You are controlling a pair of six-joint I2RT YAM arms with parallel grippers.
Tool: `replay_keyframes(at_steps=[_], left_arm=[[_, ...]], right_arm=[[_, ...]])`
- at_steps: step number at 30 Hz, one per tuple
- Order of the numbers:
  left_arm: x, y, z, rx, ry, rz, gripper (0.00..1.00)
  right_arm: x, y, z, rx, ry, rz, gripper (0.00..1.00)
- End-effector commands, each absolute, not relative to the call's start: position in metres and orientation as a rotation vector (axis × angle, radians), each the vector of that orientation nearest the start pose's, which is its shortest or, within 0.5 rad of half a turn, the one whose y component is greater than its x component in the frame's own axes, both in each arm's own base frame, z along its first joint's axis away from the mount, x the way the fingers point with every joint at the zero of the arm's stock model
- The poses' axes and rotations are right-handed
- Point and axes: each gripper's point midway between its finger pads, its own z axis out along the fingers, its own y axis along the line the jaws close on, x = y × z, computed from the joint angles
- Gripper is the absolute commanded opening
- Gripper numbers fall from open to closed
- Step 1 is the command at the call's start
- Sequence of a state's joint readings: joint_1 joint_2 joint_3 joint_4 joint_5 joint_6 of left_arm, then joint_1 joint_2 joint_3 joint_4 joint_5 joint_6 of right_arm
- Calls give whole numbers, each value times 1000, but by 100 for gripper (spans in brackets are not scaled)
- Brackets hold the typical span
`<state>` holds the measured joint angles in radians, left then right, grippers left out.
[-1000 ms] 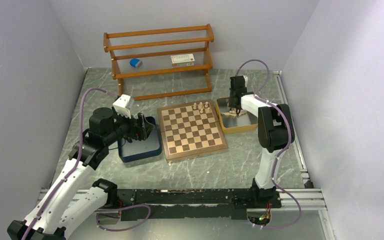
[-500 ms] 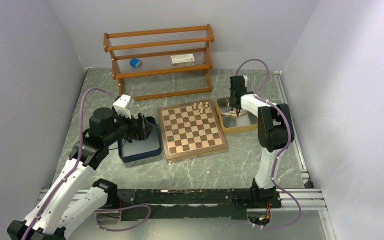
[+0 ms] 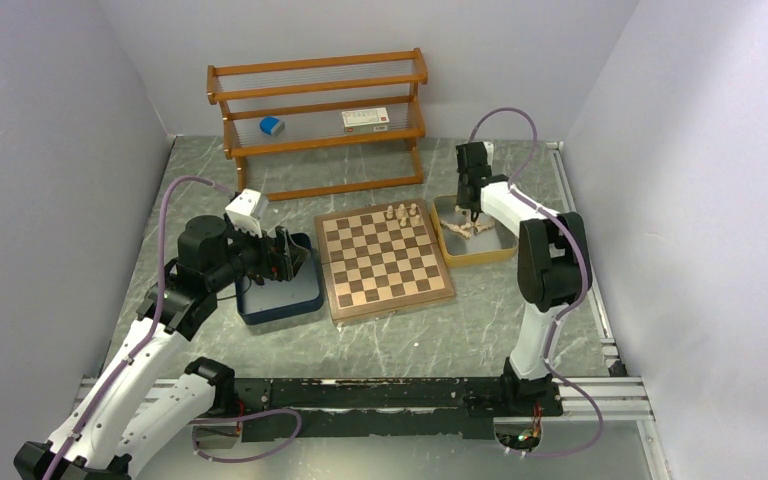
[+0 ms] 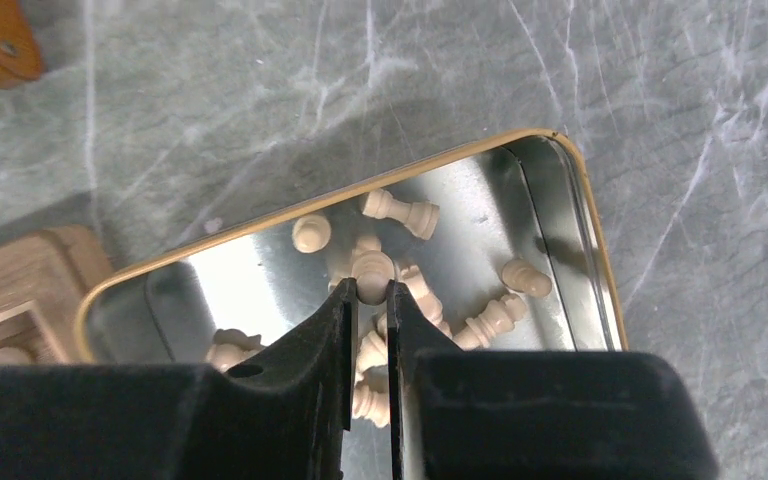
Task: Set up the chess pieces on the board
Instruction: Pick up the chess piece from the storage box, then place the chess piece on the chessboard.
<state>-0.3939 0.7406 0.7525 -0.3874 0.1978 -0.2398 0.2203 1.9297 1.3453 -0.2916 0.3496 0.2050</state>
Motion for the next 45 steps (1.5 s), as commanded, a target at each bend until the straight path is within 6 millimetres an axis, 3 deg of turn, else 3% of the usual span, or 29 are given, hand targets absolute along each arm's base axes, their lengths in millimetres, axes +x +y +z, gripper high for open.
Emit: replay_keyframes(at_steps=[1,9,15,18,26,31,38,45], left_arm=[[241,-153,235,308,1938,-632,99],[241,-154,236,312,1935,-639,99],[241,-154,237,311,1928,-639,99],[241,-154,236,312,1930,-641,99],[241,-154,237,310,1929,-636,99],[241,-153,237,309,1930,-633,99],[240,-152,239,305,1922,-629,99],[240,-152,239,308,1923,-629,99]], right_arm=[[473,64,104,142,2328,-214,15],[458,99,140,71,2285,-165,15],[440,147,164,0,2259,6,16],[430,176,166,-34,2266,104,17],[410,241,148,-136,2303,212,17],[405,266,125,-180,2333,216,16],[409,278,97,-203,2366,169,15],[416,273,80,-199,2381,88,15]])
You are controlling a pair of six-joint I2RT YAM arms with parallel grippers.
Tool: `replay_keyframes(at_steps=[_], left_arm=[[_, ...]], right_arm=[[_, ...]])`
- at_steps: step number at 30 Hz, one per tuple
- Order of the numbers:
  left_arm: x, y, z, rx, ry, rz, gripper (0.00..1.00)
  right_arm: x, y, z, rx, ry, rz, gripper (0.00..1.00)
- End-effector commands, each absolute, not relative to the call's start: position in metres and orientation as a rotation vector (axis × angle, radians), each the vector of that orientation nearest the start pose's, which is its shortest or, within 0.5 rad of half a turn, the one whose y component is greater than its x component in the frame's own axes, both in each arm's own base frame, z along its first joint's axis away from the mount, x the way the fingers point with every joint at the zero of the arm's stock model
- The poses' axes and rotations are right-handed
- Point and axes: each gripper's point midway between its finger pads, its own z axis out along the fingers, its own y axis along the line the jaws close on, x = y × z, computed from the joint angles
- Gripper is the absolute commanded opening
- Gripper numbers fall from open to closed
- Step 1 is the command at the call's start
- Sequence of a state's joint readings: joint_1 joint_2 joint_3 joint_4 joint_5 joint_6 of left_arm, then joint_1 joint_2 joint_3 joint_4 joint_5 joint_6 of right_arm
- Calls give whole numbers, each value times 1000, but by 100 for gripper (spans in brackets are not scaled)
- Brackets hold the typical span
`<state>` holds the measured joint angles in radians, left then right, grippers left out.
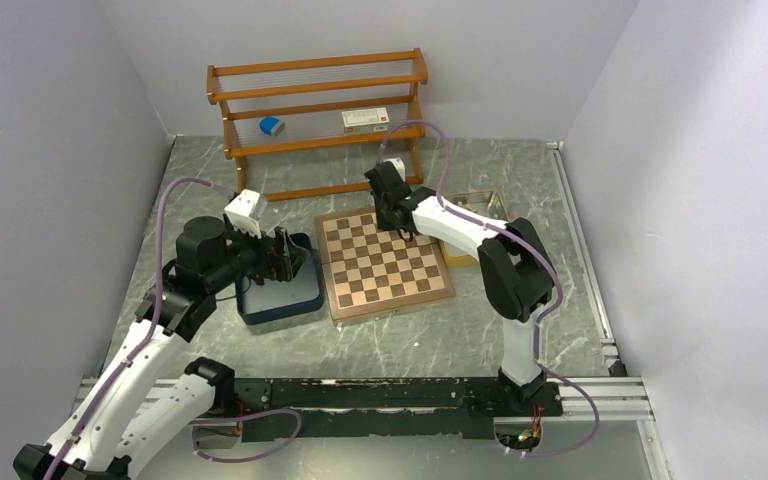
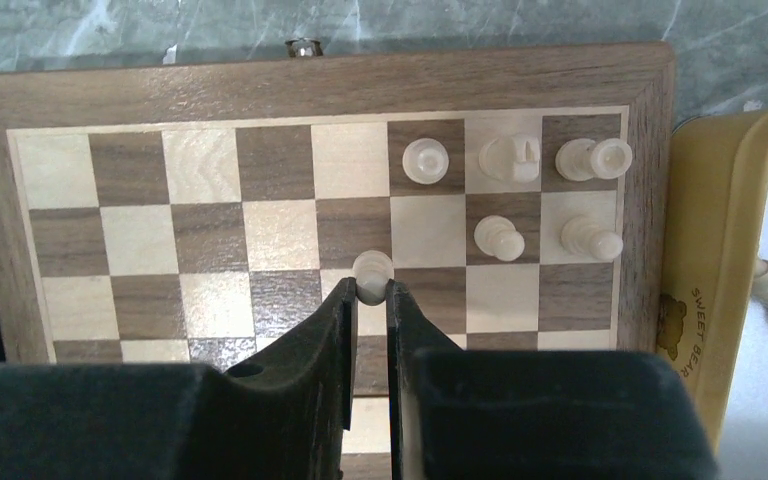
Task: Set up the chess pieces on the board
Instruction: Place the chess piece on the chessboard.
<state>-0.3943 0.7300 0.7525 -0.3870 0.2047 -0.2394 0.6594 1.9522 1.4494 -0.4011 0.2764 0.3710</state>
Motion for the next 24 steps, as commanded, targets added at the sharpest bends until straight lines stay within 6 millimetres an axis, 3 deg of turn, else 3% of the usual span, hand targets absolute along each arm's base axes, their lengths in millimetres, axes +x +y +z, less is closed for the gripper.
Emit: replay_keyframes(at_steps=[1,24], left_arm=[[240,-152,239,308,1922,-627,99],[240,-151,240,307,1917,-626,99]], right_arm=[[417,272,77,-199,2387,78,15],[421,253,52,-171,2430,-64,17]])
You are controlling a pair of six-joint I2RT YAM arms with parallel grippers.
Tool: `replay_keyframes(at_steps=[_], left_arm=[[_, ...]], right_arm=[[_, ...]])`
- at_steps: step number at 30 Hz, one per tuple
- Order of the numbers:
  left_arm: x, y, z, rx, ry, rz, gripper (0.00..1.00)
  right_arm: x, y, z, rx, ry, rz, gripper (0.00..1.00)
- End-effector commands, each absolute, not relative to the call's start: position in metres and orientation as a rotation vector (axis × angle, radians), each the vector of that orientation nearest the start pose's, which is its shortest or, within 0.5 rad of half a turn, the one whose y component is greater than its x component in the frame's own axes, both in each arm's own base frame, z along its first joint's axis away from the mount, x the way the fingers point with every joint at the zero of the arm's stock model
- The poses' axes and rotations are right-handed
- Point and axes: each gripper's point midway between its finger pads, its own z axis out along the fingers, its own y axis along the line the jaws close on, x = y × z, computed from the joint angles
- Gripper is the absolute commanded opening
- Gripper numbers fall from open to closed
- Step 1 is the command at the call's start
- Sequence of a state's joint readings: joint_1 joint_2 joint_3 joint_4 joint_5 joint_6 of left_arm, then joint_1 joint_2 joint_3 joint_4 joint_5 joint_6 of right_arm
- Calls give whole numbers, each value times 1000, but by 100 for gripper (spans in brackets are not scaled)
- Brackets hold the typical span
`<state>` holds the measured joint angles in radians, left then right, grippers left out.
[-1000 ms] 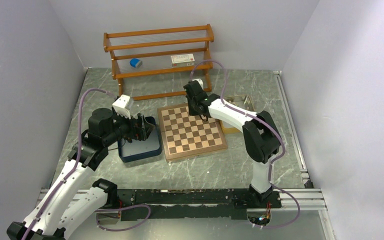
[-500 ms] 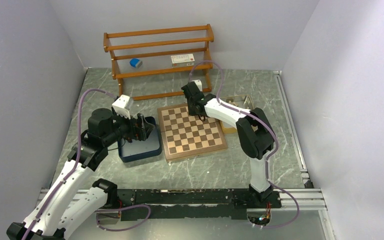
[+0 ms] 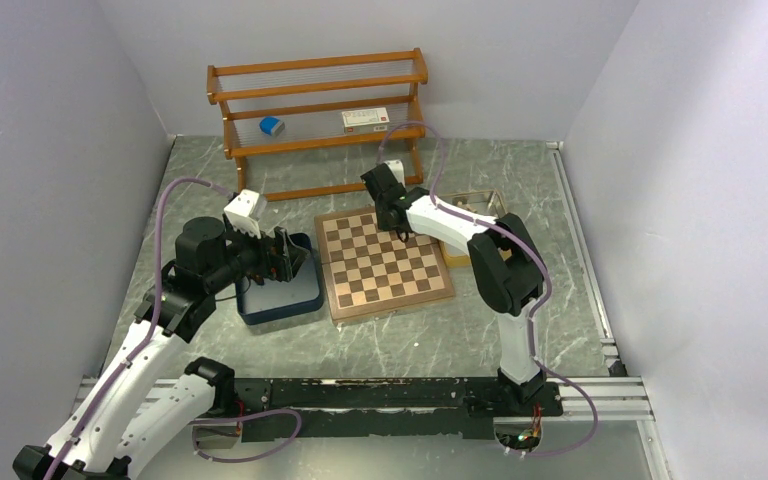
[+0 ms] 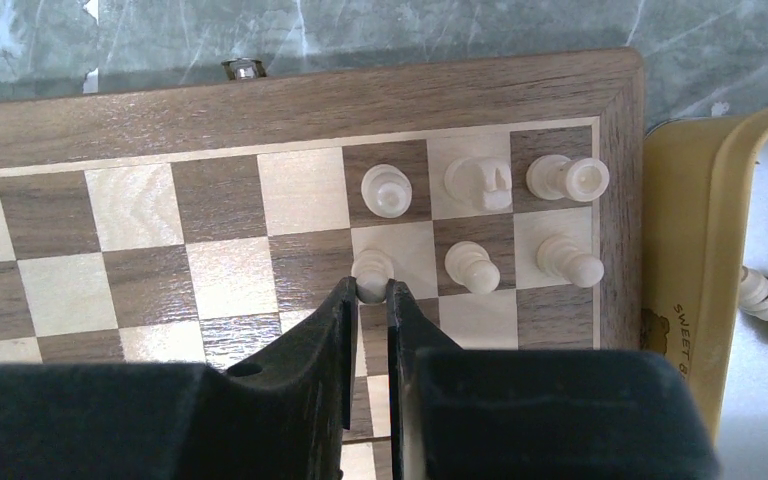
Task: Set up the chess pieces on the board
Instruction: Place the chess piece on the chessboard.
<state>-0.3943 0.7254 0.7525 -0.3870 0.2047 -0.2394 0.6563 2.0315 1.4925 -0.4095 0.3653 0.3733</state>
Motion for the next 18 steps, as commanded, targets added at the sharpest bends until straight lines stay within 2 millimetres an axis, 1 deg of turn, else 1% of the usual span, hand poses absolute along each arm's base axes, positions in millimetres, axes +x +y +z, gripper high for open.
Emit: replay_keyframes(at_steps=[1,7,18], left_arm=[[240,-151,240,307,1917,-625,99],[240,-152,239,309,1918,-628,99],[240,-151,240,309,1915,-626,99]], right_arm=[[421,251,51,-170,2433,-70,17],[421,246,50,-174,2445,-81,17],[419,248,45,-196,2469,-74,19]])
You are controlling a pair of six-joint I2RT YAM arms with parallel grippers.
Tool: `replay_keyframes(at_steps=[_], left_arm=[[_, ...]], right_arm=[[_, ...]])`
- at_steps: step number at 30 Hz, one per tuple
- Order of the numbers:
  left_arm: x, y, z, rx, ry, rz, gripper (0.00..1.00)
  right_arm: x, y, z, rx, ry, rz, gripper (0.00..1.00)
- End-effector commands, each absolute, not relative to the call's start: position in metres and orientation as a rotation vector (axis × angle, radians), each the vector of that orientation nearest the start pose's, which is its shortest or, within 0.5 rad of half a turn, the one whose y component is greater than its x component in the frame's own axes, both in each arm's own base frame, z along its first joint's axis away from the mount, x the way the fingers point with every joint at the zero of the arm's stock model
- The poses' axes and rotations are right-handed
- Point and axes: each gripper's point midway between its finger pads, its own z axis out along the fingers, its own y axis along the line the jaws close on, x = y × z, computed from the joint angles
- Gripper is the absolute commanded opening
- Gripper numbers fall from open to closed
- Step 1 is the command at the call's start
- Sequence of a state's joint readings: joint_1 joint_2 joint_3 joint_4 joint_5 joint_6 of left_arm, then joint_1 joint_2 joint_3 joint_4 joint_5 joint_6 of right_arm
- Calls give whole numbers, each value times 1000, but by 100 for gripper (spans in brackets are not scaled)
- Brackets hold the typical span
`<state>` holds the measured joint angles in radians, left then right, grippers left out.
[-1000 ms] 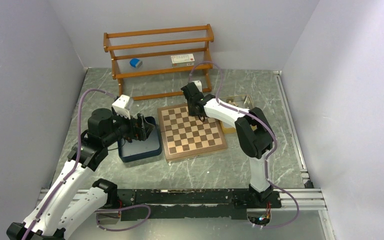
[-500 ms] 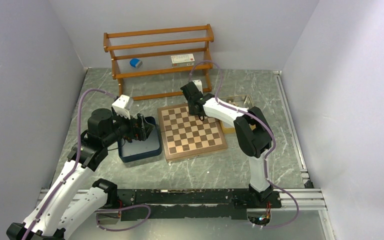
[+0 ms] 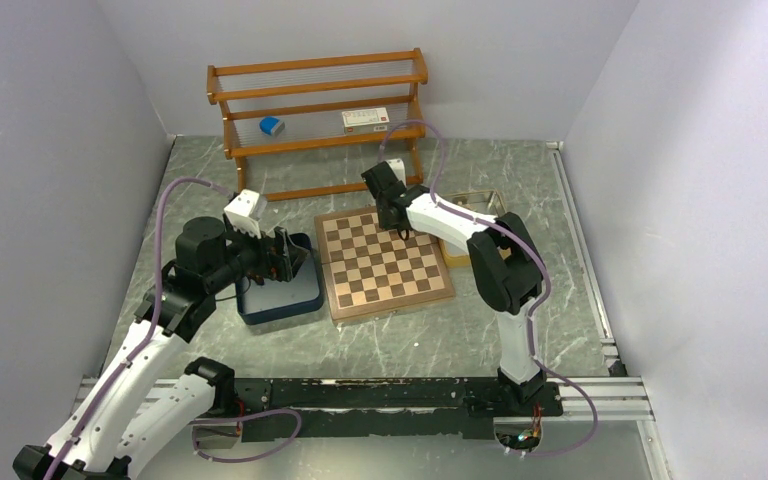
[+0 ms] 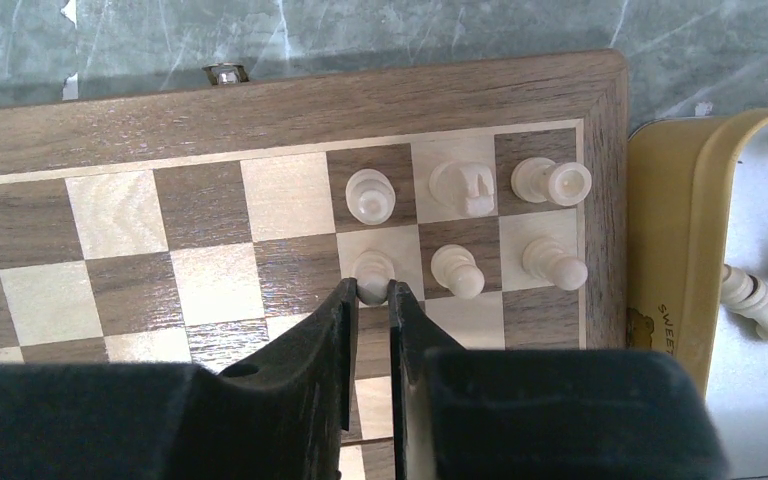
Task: Set up the chess pieces on the board
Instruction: Place the chess piece on the chessboard.
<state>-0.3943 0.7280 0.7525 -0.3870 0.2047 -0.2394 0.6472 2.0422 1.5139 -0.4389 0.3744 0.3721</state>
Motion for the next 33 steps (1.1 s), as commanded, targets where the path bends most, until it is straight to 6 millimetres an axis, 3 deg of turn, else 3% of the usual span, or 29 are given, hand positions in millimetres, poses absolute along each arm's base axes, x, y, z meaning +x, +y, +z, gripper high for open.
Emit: replay_keyframes(at_steps=[1,12,21,33], left_arm=[[240,-152,240,309,1914,-628,99],[240,-150,240,305,1911,-619,99],[241,-150,240,303,1916,-614,99],[240,-150,240,305,1915,-616,99]], right_arm=[[419,249,46,-195,2466,-68,19],[418,251,39,-206,2480,-62,25],[420,251,47,-198,2481,-72,27],[415,249,89,-196,2458,-28,32]])
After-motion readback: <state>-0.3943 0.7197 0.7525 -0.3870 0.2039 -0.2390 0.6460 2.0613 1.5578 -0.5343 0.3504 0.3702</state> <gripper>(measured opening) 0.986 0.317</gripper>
